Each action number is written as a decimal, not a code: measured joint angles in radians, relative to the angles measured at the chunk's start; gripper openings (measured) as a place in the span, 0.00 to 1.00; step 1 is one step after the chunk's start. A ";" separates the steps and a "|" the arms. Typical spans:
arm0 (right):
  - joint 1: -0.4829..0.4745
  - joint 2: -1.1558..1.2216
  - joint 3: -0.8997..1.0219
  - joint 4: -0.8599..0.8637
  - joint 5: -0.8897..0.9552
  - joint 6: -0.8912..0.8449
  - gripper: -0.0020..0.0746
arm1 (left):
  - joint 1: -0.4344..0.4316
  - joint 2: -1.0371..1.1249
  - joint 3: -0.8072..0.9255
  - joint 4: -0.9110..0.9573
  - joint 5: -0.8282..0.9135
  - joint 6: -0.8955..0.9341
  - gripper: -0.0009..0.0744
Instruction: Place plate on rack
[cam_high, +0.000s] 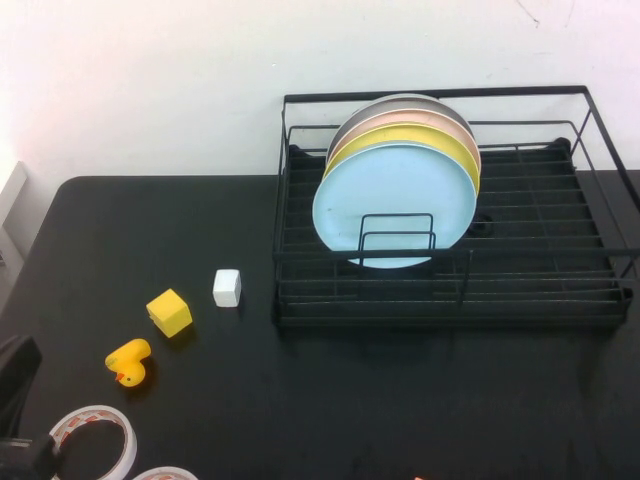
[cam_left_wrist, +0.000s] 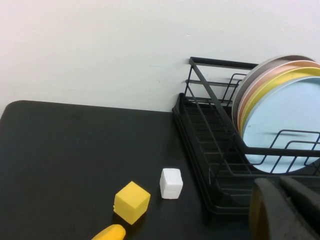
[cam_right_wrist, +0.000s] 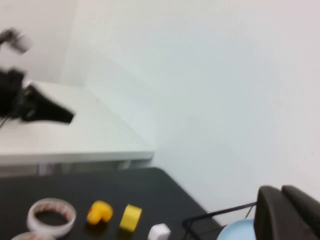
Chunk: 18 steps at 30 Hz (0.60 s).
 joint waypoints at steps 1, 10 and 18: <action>0.000 -0.019 0.010 -0.012 0.016 0.000 0.03 | 0.000 0.000 0.000 0.000 0.000 0.000 0.01; 0.000 -0.060 0.102 -0.158 0.116 0.002 0.03 | 0.000 0.000 0.000 0.000 0.000 0.000 0.01; 0.000 -0.060 0.259 -0.184 -0.309 0.000 0.03 | 0.000 0.000 0.000 0.000 0.000 0.000 0.01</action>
